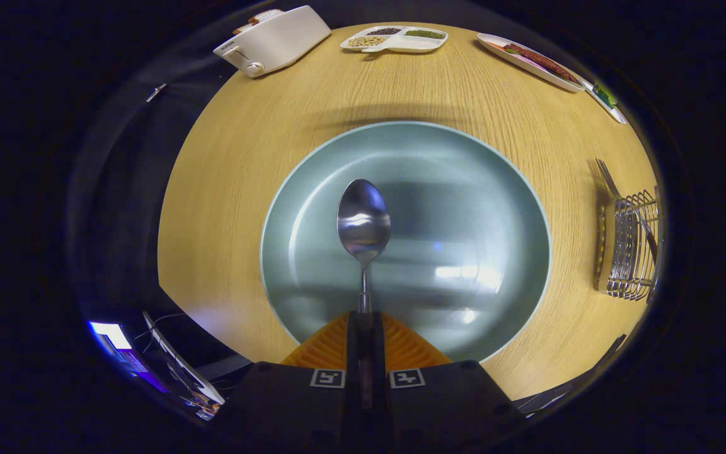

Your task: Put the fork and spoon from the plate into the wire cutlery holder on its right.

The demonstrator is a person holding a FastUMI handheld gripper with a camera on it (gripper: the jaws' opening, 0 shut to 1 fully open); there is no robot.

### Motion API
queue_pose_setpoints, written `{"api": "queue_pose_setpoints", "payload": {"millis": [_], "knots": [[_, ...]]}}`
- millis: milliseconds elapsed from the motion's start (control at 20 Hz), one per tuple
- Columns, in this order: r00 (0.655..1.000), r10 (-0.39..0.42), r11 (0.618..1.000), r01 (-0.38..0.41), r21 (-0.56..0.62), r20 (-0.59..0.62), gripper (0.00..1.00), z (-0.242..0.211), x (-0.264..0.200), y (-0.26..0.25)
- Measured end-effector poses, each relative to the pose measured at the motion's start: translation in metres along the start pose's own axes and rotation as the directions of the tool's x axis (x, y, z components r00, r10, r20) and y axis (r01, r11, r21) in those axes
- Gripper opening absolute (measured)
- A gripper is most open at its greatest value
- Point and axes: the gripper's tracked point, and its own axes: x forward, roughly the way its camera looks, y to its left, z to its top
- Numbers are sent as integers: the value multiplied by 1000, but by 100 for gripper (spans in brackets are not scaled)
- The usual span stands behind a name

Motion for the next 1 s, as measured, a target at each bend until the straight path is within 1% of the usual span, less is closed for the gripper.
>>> {"api": "queue_pose_setpoints", "payload": {"millis": [200, 350, 450, 550, 600, 750, 900, 1000], "knots": [[999, 28, 999, -28, 18, 17, 11, 5, -14, 1], [998, 37, 999, -37, -1, 47, 11, 14, -34, -3], [997, 54, 998, -55, 14, 55, 11, 18, -43, -6], [995, 65, 996, -70, 57, 75, 11, 20, -53, -9], [994, 73, 995, -79, 69, 81, 6, 23, -57, -12], [993, 85, 992, -91, 83, 79, 6, 22, -66, -18], [990, 111, 989, -119, 92, 82, 6, 20, -92, -22], [989, 122, 988, -129, 83, 86, 6, 21, -117, -29]]}}
